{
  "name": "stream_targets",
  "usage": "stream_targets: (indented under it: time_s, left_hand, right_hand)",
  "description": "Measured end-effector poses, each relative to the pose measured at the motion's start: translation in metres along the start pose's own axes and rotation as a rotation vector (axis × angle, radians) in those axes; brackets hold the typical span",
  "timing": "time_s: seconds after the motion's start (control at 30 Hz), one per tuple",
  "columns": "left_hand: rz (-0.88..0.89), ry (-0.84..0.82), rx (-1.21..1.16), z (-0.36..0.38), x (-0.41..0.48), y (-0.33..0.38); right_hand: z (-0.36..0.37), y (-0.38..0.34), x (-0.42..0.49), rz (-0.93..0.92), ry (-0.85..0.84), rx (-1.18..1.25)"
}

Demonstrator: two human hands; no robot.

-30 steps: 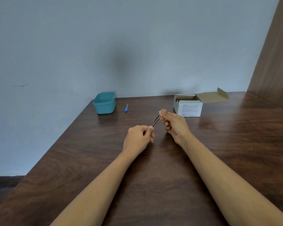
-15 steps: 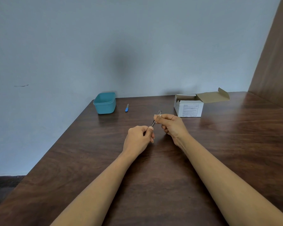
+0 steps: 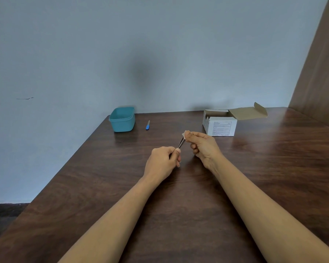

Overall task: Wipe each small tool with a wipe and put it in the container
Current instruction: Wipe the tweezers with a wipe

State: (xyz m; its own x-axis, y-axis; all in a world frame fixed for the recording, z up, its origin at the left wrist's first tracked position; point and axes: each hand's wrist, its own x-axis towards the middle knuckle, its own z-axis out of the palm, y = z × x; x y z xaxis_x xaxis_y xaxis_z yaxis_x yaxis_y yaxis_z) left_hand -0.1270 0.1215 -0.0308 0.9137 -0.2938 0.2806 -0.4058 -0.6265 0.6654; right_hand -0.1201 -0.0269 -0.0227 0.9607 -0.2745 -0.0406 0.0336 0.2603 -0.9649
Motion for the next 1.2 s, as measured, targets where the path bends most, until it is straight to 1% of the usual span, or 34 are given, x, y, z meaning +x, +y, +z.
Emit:
stream_targets:
  time_s: [0.07,0.2,0.3,0.4,0.5,0.67,0.8,1.0,1.2]
  left_hand:
    - [0.001,0.021,0.007,-0.001,0.0,-0.002]
    - [0.007,0.037,-0.003,-0.001,-0.001,-0.003]
    - [0.006,0.049,0.001,-0.003,-0.002,-0.002]
    - [0.011,0.055,0.023,-0.005,-0.001,-0.003]
    - [0.03,0.071,0.025,-0.004,0.0,-0.002]
    - [0.063,0.068,0.057,0.001,0.002,0.0]
    - [0.097,0.065,0.152,0.003,-0.001,0.003]
    - [0.093,0.078,0.221,0.0,-0.001,-0.001]
    - [0.103,0.082,0.246,-0.002,-0.001,-0.003]
  right_hand:
    - [0.002,0.001,-0.002,-0.017,-0.023,-0.08]
    - [0.006,0.0,-0.008,-0.05,-0.043,-0.146]
    - [0.012,0.003,-0.014,-0.113,-0.075,-0.251]
    - [0.019,0.009,-0.015,-0.152,-0.053,-0.323]
    - [0.021,0.01,-0.015,-0.147,0.001,-0.273]
    - [0.021,0.003,-0.016,-0.107,0.149,-0.064]
    - [0.012,-0.004,-0.011,-0.084,0.246,0.023]
    - [0.016,-0.003,-0.018,-0.076,0.118,-0.188]
    - [0.019,0.003,-0.017,-0.107,0.099,-0.251]
